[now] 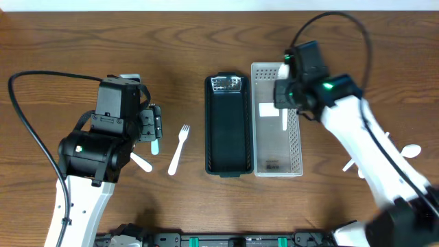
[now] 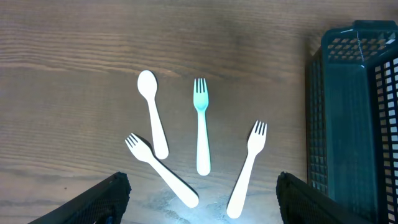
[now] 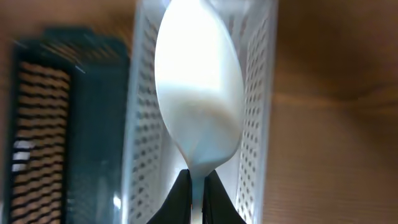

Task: Pack container
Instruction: 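Carry the spoon into the white basket and open the right gripper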

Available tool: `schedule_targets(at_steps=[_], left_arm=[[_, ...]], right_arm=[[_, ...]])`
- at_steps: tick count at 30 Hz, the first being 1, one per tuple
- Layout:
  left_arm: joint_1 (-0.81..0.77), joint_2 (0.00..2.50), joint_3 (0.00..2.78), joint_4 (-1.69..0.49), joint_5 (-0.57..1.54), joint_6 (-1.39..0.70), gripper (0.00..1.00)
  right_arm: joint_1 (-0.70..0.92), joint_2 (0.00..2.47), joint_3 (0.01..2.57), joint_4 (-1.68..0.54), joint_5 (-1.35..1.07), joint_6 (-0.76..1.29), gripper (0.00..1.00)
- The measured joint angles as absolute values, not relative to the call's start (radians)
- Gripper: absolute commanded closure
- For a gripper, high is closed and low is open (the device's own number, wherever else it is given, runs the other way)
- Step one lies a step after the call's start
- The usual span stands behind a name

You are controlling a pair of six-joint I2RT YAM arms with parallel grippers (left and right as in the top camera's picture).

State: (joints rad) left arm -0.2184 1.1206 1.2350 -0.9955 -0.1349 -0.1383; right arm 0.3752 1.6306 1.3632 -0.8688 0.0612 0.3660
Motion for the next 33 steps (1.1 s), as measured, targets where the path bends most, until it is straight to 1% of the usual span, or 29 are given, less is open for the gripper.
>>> schedule_targets(at_steps=[4, 7, 11, 13, 15, 17, 25, 26, 27, 28, 29, 31, 33], left_arm=[[-0.218, 1.121, 1.235, -0.997, -0.135, -0.138, 0.22], [-0.218, 1.121, 1.235, -0.999, -0.135, -0.138, 0.22], [-0.218, 1.121, 1.235, -1.0, -0.135, -0.138, 0.22], [-0.218, 1.121, 1.235, -1.002, -0.135, -0.138, 0.22], [-0.218, 1.121, 1.235, -1.007, -0.135, -0.138, 0.22], [-0.218, 1.121, 1.235, -1.011, -0.135, -0.138, 0.22], [-0.218, 1.121, 1.235, -1.022, -0.135, -0.138, 0.22], [-0.218, 1.121, 1.235, -1.022, -0.135, -0.138, 0.22], [-0.218, 1.121, 1.235, -1.022, -0.135, -0.138, 0.22], [-0.218, 1.121, 1.235, -1.022, -0.135, -0.138, 0.22], [-0.218, 1.121, 1.235, -1.022, -0.135, -0.138, 0.22], [-0.218, 1.121, 1.235, -1.022, -0.135, -0.138, 0.22], [-0.218, 1.121, 1.235, -1.022, -0.135, -0.138, 0.22]], right_arm=[[0.384, 1.772, 1.348, -0.872, 0.061, 0.384, 0.98], [0.39, 1.834, 1.344, -0.871, 0.06, 0.391, 0.92], [0.391, 1.851, 1.344, -0.87, 0.06, 0.398, 0.85], [0.39, 1.85, 1.344, -0.867, 0.06, 0.406, 0.7], [0.39, 1.85, 1.344, -0.866, 0.062, 0.41, 0.61], [0.391, 1.85, 1.344, -0.867, 0.06, 0.4, 0.59], [0.39, 1.815, 1.412, -0.941, 0.055, 0.381, 0.59], [0.39, 1.795, 1.428, -0.949, 0.057, 0.381, 0.57], [0.388, 1.766, 1.446, -0.957, 0.065, 0.381, 0.52], [0.384, 1.73, 1.462, -0.963, 0.075, 0.383, 0.43], [0.377, 1.687, 1.477, -0.973, 0.09, 0.393, 0.39], [0.34, 1.595, 1.499, -1.015, 0.13, 0.414, 0.35], [0.261, 1.519, 1.514, -1.07, 0.163, 0.445, 0.25]])
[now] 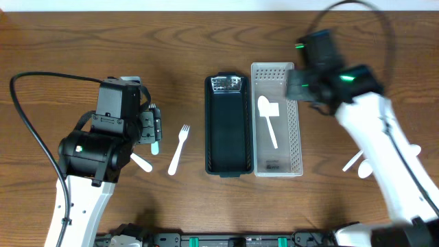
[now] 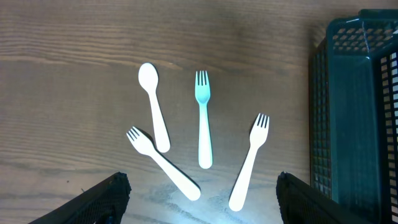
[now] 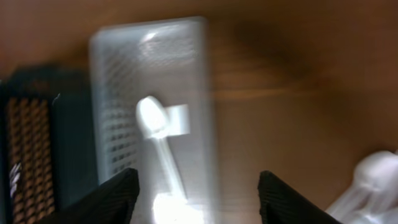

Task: Pack container
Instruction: 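Carry the spoon into the white basket and open the right gripper, then grasp a second white spoon with the right gripper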

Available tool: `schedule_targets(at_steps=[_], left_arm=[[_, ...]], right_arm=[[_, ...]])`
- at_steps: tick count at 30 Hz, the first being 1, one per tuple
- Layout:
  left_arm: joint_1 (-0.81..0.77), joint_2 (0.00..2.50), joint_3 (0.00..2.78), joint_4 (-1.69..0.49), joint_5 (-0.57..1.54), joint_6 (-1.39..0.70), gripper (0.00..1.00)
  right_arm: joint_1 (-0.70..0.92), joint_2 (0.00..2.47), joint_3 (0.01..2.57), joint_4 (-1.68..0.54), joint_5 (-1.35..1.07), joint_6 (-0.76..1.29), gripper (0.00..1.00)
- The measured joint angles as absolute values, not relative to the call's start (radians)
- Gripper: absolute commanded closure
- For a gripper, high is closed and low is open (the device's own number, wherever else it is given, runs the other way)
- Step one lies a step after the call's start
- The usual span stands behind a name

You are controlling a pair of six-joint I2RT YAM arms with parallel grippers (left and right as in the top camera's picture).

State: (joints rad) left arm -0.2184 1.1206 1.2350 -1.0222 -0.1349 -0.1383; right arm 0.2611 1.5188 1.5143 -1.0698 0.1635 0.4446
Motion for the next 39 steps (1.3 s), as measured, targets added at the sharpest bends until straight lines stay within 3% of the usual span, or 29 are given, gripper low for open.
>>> schedule_targets(at_steps=[9, 14, 22, 39], left_arm=[[-0.218, 1.121, 1.235, -1.022, -0.135, -0.138, 0.22], [-0.218, 1.121, 1.235, -1.021, -0.135, -0.138, 0.22], [-0.218, 1.121, 1.235, -1.022, -0.135, -0.138, 0.22], [-0.218, 1.121, 1.235, -1.023, -0.135, -0.138, 0.22]], right_arm=[[-0.16, 1.548, 1.384, -1.093, 0.129, 0.495, 0.23], [-0.272, 1.61, 1.194, -0.974, 0.067, 0.491, 0.23], [-0.313, 1.711, 1.034, -0.831, 0.022, 0.474, 0.21], [-0.313, 1.807, 1.025, -0.77, 0.012, 0.462, 0.21]])
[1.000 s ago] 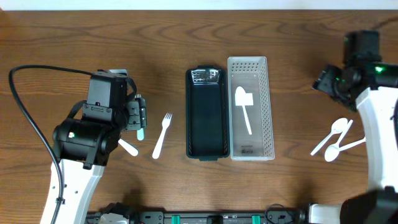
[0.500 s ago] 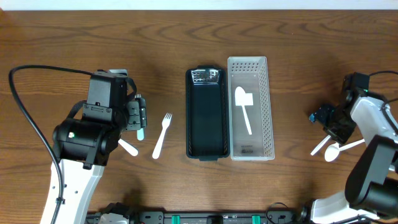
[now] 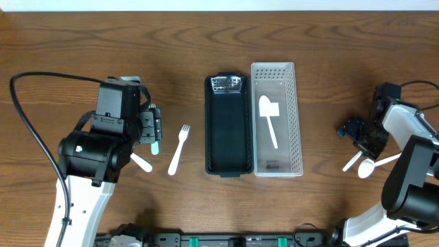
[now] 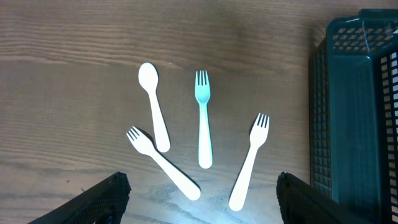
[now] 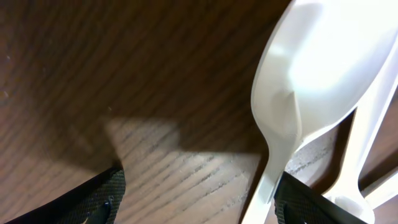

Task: Pack container
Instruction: 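Grasp a second white spoon with the right gripper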

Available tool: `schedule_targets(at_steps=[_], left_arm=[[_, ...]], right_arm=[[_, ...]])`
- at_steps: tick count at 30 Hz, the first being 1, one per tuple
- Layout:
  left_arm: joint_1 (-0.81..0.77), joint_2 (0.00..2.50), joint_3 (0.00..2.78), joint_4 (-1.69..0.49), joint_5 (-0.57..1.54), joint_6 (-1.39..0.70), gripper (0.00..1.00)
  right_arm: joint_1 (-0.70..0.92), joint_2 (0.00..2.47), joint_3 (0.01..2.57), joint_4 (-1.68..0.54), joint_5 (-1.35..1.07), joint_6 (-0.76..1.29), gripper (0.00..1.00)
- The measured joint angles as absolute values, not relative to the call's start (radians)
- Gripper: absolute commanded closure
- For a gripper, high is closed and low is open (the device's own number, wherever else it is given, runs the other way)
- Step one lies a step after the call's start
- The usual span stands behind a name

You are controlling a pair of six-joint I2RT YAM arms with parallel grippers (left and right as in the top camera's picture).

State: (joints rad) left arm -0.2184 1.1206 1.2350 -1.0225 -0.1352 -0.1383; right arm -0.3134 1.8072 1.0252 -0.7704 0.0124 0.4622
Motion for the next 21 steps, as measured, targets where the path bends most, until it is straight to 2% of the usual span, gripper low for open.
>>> schedule_targets(at_steps=[6, 8, 9, 11, 16, 21], left_arm=[[-0.218, 1.121, 1.235, -1.026, -0.135, -0.138, 0.22], [-0.218, 1.121, 1.235, -1.026, -0.135, -0.138, 0.22], [-0.218, 1.121, 1.235, -1.026, -0.135, -0.138, 0.22], [-0.218, 1.121, 1.235, -1.026, -0.135, -0.138, 0.22], [-0.218, 1.121, 1.235, -1.027, -0.135, -0.138, 0.22], [-0.218, 1.121, 1.235, -1.027, -0.135, -0.138, 0.22]], right_arm=[[-0.313, 1.807, 1.025, -0.765, 0.015, 0.461, 0.25], [-0.313, 1.807, 1.025, -0.765, 0.017, 0.455, 0.35], [-0.313, 1.807, 1.025, -0.765, 0.018, 0.453, 0.45], [-0.313, 1.807, 1.025, -0.766, 0.019, 0.453, 0.58], [-0.313, 1.807, 1.025, -0.771, 0.021, 0.449, 0.68], [-0.313, 1.807, 1.025, -0.774, 0.023, 0.444, 0.82]])
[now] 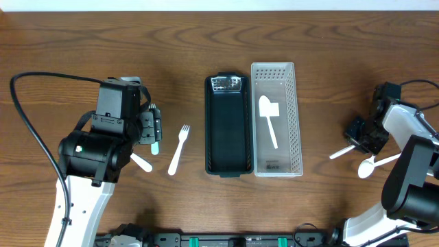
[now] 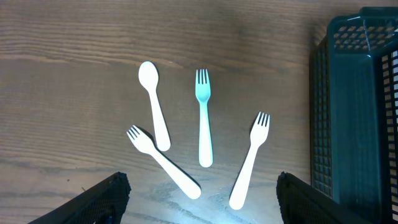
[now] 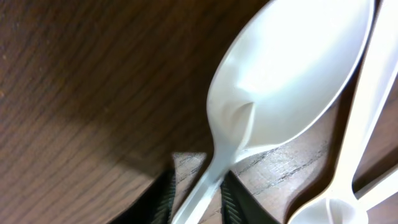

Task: Pack container
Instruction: 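Grasp a second white spoon with the right gripper, then lower the second spoon into the white basket and release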

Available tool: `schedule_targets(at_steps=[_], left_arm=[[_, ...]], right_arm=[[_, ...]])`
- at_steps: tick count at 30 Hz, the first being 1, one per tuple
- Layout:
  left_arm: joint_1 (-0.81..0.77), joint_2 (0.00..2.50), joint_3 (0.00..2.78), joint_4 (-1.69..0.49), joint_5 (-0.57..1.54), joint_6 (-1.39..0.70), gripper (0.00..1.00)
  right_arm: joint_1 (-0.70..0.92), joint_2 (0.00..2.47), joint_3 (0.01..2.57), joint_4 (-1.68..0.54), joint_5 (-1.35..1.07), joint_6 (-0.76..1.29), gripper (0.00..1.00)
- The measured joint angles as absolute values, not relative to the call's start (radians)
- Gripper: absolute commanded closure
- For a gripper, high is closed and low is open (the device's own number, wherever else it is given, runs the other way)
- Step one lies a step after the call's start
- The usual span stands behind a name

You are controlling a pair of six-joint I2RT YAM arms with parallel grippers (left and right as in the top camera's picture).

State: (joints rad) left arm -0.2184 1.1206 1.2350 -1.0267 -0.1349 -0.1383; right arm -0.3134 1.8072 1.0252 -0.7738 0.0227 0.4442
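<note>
A black basket (image 1: 228, 125) and a clear perforated basket (image 1: 276, 119) stand side by side mid-table; one white spoon (image 1: 268, 121) lies in the clear one. At the far right my right gripper (image 3: 199, 200) is shut on the handle of another white spoon (image 3: 286, 81), low over the wood; in the overhead view its handle (image 1: 337, 154) sticks out to the left. A second loose spoon (image 3: 356, 155) lies beside it. My left gripper (image 2: 202, 211) hangs open above a white spoon (image 2: 153, 106), a teal fork (image 2: 203, 118) and two white forks (image 2: 249, 162).
The black basket's wall (image 2: 354, 106) stands to the right of the left-hand cutlery. The right arm's cable runs off the table's right edge. Bare wood lies between the clear basket and the right-hand spoons.
My right gripper was open over the spoons at the right; now its fingers are shut on one spoon's handle. The left arm and its cutlery have not moved.
My right gripper first held a white spoon over the clear basket. Then that spoon lay in the basket and the gripper was open beside it. Later it was open at the far right over more spoons, and now it grips one. The left arm stayed put.
</note>
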Motion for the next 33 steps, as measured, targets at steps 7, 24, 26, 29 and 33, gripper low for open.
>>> schedule_targets(at_steps=[7, 24, 26, 29, 33], left_arm=[[-0.218, 1.121, 1.235, -1.027, -0.135, -0.138, 0.22], [-0.218, 1.121, 1.235, -1.029, -0.135, -0.138, 0.22], [-0.218, 1.121, 1.235, -1.029, -0.135, -0.138, 0.22], [-0.218, 1.121, 1.235, -1.029, -0.135, -0.138, 0.22], [-0.218, 1.121, 1.235, -1.029, -0.135, -0.138, 0.22]], right_arm=[[-0.313, 1.807, 1.025, -0.776, 0.026, 0.441, 0.99], [-0.054, 1.59, 1.191, -0.935, 0.024, 0.383, 0.99], [0.05, 1.522, 1.259, -0.935, 0.02, 0.377, 0.99], [0.188, 1.467, 1.317, -0.921, 0.011, 0.373, 0.99], [0.315, 1.491, 1.328, -0.902, 0.002, 0.383, 0.99]])
